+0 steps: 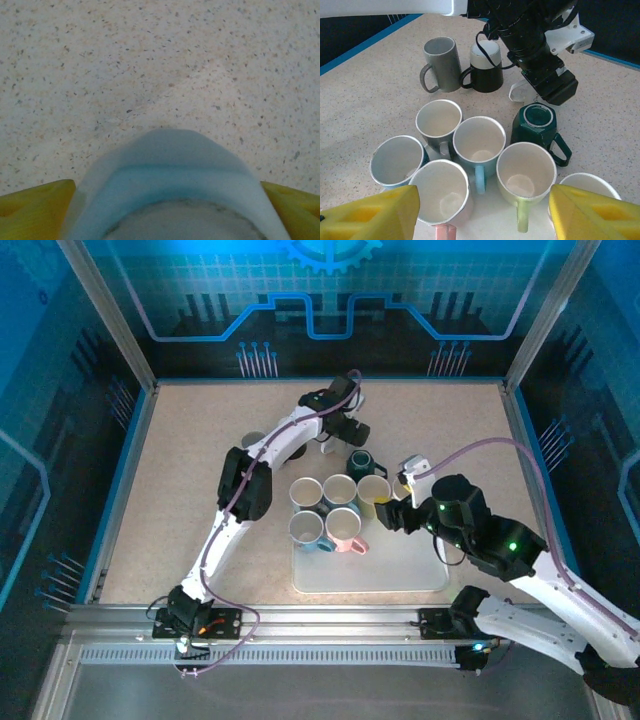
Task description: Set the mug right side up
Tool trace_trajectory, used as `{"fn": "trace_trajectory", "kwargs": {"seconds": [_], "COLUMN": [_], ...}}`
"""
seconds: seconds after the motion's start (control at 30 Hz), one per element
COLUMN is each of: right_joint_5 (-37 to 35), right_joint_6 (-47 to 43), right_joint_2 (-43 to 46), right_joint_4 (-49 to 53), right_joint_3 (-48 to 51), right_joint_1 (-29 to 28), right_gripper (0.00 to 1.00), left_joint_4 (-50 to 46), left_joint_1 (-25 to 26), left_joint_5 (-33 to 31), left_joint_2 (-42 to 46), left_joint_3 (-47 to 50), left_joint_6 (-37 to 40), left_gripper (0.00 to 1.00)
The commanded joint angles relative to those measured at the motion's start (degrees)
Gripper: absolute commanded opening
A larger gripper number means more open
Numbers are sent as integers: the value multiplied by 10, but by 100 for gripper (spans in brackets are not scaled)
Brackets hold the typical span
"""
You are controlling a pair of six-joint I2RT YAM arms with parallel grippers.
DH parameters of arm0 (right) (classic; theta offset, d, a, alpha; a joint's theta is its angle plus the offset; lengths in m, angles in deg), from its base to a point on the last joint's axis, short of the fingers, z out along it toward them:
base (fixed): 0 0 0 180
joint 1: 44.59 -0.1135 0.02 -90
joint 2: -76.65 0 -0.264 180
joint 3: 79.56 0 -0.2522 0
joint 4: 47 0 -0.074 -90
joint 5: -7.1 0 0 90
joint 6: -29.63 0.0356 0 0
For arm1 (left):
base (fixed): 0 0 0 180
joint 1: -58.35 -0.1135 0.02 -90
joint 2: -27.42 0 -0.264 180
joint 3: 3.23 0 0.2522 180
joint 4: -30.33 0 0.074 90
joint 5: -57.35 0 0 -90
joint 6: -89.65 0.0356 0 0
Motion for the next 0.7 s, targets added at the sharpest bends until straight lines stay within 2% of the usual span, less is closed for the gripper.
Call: {"fn": "trace_trajectory", "kwargs": {"seconds": [0.0, 0.13, 0.23, 0.37, 0.5, 0.67], "right_joint_5": [17, 20, 19, 15, 3, 18], "right_joint_6": [-3, -4, -5, -4, 0, 28], "right_joint_2": [-7, -15, -17, -12, 0, 0], "right_joint_4": [-27, -31, -29, -21, -17, -27], "right_joint_3": [4, 1, -5, -13, -17, -24], "right_joint_1": [9, 12, 13, 13, 13, 13], "right_gripper": [69, 68, 67, 66, 65, 65], "left_joint_4": [34, 45, 48, 59, 86, 158], "left_joint_1": [-14, -16, -16, -15, -15, -15], "left_joint_5": [26, 30, 26, 26, 29, 50], "left_joint_2": [3, 14, 33, 91, 190, 342], "left_joint_3": [19, 19, 20, 25, 48, 137], "left_joint_6": [-24, -29, -37, -57, -79, -139], "left_gripper": [76, 52, 43, 40, 40, 42]}}
